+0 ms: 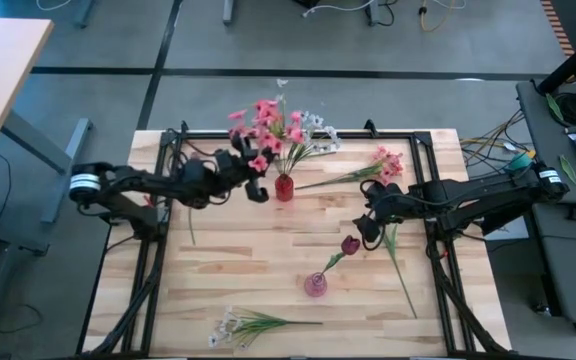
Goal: Sort flowers into vase by color
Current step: Put the pink flowers into the red vase
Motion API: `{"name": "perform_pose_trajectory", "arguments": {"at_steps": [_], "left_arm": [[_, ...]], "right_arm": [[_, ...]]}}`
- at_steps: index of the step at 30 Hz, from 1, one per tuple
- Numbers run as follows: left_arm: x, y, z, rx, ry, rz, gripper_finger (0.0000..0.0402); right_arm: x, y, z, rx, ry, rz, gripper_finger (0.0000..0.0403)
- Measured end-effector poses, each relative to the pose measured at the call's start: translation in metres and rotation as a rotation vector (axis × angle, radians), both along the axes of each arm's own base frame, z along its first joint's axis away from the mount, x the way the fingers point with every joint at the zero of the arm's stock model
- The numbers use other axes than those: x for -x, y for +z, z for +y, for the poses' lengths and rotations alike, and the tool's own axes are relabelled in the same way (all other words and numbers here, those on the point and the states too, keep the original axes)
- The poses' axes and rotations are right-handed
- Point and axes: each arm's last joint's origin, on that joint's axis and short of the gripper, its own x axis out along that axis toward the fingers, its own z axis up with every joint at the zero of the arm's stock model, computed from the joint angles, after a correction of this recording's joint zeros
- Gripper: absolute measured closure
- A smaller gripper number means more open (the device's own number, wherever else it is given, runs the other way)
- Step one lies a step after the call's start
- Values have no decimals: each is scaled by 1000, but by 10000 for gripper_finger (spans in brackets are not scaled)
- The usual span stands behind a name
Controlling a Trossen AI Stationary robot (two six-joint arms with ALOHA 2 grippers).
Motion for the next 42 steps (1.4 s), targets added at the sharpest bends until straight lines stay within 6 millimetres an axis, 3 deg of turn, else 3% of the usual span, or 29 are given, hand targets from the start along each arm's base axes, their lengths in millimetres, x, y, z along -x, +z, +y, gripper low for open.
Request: {"name": "perform_pose_trajectory", "arguments": {"at_steps": [11,32,42], "left_arm": [[-6,-5,23,-5,46,23,400],[-10,-12,25,13,53,105,399],[-10,-18,26,73,65,129,351]], "right_arm": [[0,0,-1,19,-4,-1,74],[0,-2,-1,25,-8,2,74],[0,-2,-1,24,-8,0,74]]}}
